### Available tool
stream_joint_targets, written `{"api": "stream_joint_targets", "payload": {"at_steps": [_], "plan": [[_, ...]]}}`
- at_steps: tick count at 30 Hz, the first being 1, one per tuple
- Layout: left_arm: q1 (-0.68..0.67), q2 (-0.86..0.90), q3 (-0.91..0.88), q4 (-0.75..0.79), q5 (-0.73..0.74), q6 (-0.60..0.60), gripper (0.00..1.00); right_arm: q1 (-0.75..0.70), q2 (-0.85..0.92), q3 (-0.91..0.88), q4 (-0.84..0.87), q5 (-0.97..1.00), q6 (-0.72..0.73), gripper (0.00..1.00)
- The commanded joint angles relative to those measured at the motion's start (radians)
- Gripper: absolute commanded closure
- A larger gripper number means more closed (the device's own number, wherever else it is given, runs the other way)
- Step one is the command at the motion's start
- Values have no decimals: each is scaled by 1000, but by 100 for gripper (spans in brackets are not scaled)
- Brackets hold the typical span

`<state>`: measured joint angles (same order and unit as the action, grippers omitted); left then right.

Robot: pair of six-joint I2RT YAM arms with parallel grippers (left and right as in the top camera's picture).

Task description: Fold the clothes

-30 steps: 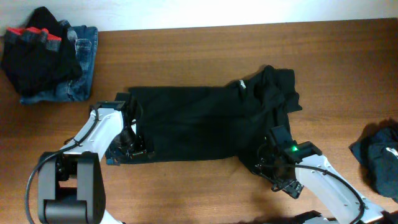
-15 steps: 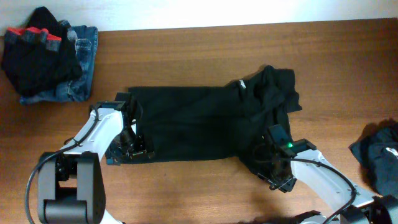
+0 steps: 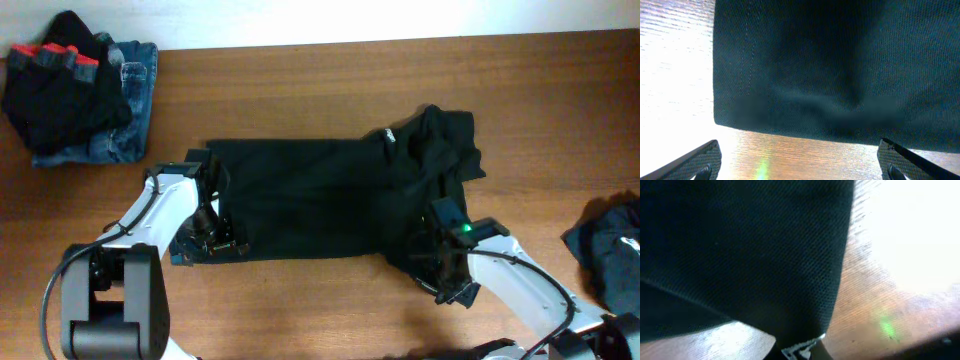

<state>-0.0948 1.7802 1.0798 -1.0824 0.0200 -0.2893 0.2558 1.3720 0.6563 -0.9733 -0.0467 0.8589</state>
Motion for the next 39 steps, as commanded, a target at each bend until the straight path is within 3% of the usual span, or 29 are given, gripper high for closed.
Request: {"api": "stream_joint_targets", "payload": {"at_steps": [1, 11, 25, 39], "plan": [[-2, -22, -4, 2, 11, -13, 1, -8, 3, 118, -47, -6, -80, 96], [-2, -22, -4, 2, 10, -12, 1, -8, 3, 327, -137, -51, -127, 85], [-2, -22, -4, 6, 11, -12, 1, -9, 5, 330, 113, -37, -126, 85], [-2, -22, -4, 6, 10, -12, 1, -10, 55, 329, 247, 97, -110, 83]]}}
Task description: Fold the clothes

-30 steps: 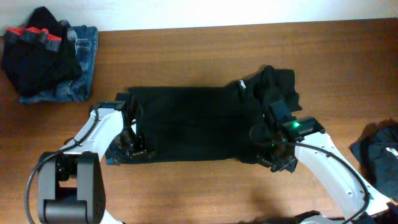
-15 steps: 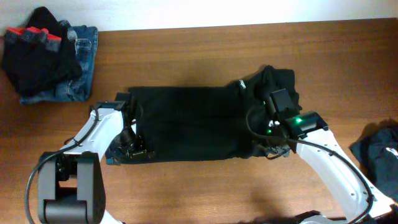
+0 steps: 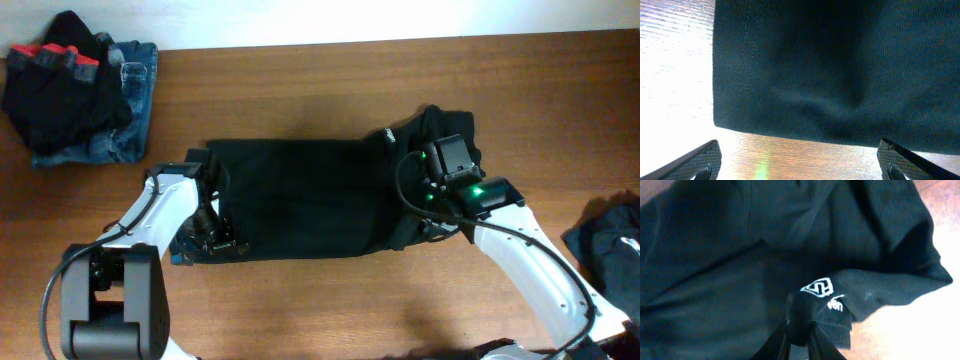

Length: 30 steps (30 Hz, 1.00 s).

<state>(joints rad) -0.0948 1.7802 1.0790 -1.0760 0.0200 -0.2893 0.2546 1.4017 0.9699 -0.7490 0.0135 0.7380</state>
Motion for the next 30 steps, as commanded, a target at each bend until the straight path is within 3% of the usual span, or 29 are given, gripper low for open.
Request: {"api": "stream_joint_targets", "payload": {"at_steps": [1, 8, 16, 30], "plan": [[-2, -22, -3, 0, 10, -12, 1, -8, 33, 16, 34, 37, 11, 83], [-2, -22, -3, 0, 10, -9, 1, -16, 114, 16, 109, 55, 30, 84], [-2, -22, -3, 0, 10, -9, 1, -84, 214, 16, 191, 55, 29, 96], [-2, -22, -3, 3, 10, -9, 1, -170, 242, 16, 340, 45, 30, 96]]}}
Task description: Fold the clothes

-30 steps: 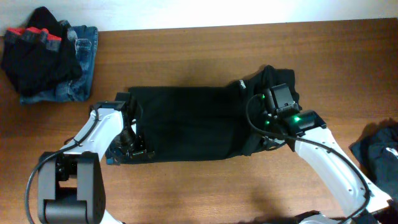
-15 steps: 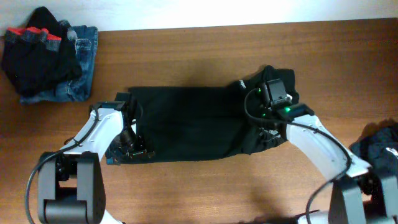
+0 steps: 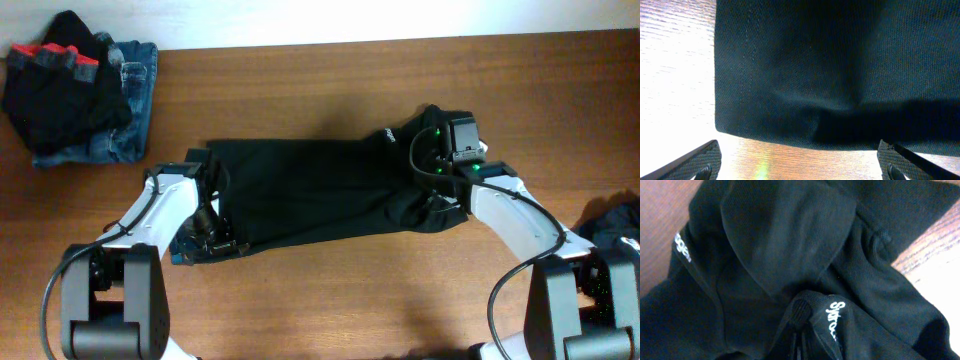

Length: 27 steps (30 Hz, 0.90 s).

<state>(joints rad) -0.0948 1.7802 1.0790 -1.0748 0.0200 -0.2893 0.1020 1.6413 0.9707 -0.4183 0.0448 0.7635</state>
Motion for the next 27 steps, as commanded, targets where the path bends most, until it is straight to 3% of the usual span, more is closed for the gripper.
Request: {"api": "stream_joint_targets", "payload": {"at_steps": [1, 27], "plan": [[-2, -22, -3, 2, 10, -9, 1, -20, 3, 15, 11, 13, 4, 96], [-2, -22, -3, 23, -1, -5, 1, -59, 72, 15, 42, 152, 51, 96]]}}
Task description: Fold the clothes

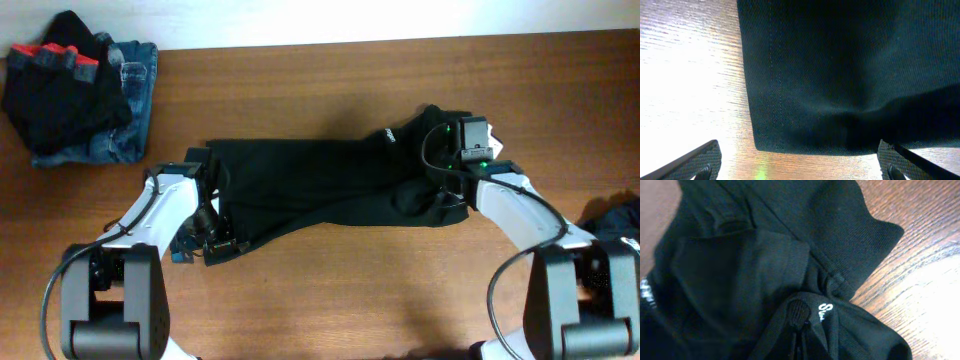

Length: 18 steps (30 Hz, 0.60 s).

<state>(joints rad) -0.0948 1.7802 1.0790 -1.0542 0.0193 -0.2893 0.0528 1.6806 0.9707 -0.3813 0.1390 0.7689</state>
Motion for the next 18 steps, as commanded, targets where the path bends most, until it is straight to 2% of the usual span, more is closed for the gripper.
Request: {"api": "stream_joint_targets", "payload": {"at_steps": [1, 11, 12, 13, 15, 16, 18], "plan": [[-2, -22, -3, 2, 0, 2, 1, -10, 41, 15, 5, 66, 58, 96], [-2, -22, -3, 3, 0, 6, 1, -10, 48, 15, 24, 75, 124, 96], [-2, -22, -3, 3, 0, 6, 1, -9, 48, 15, 23, 70, 130, 91], [-2, -22, -3, 3, 0, 7, 1, -10, 48, 15, 24, 60, 130, 81], [-2, -22, -3, 6, 0, 27, 1, -10, 48, 15, 24, 48, 130, 42], [-2, -22, -3, 8, 0, 44, 1, -9, 48, 15, 24, 47, 130, 28], [-2, -22, -3, 11, 0, 72, 1, -10, 48, 15, 24, 40, 130, 8]]}}
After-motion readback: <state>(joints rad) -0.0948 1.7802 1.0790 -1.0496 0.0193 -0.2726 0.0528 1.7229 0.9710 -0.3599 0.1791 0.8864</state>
